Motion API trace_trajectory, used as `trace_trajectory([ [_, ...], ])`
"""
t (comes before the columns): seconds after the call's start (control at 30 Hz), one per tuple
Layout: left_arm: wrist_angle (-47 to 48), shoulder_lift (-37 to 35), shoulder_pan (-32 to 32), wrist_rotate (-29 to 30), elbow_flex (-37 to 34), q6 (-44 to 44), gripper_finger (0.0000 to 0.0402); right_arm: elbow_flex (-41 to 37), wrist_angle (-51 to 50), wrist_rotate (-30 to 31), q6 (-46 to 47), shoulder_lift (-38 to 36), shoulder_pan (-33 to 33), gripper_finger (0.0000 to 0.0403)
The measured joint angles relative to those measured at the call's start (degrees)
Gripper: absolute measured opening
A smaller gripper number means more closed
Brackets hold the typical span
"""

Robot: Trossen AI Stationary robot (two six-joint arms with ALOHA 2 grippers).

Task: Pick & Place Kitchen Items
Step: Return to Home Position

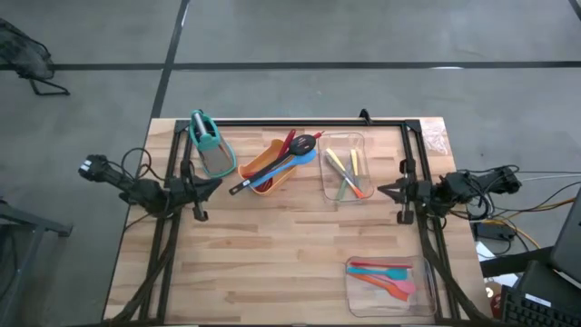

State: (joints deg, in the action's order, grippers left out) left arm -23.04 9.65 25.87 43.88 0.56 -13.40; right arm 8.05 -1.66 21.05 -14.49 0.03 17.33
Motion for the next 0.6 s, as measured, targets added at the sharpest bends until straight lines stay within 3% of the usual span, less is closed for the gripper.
trace_trajectory([
  [0.17, 1.0, 0.0, 0.1, -0.3, 0.0, 4.3, 0.0008, -0.8, 1.8, 0.0, 2.2, 0.0, -0.8, 0.0008],
  [0.6, 0.7, -3.6, 0.1, 3.8, 0.6, -2.9, 0.0011, -1.6, 1.6, -0.6, 6.8, 1.6, -0.9, 0.0008],
])
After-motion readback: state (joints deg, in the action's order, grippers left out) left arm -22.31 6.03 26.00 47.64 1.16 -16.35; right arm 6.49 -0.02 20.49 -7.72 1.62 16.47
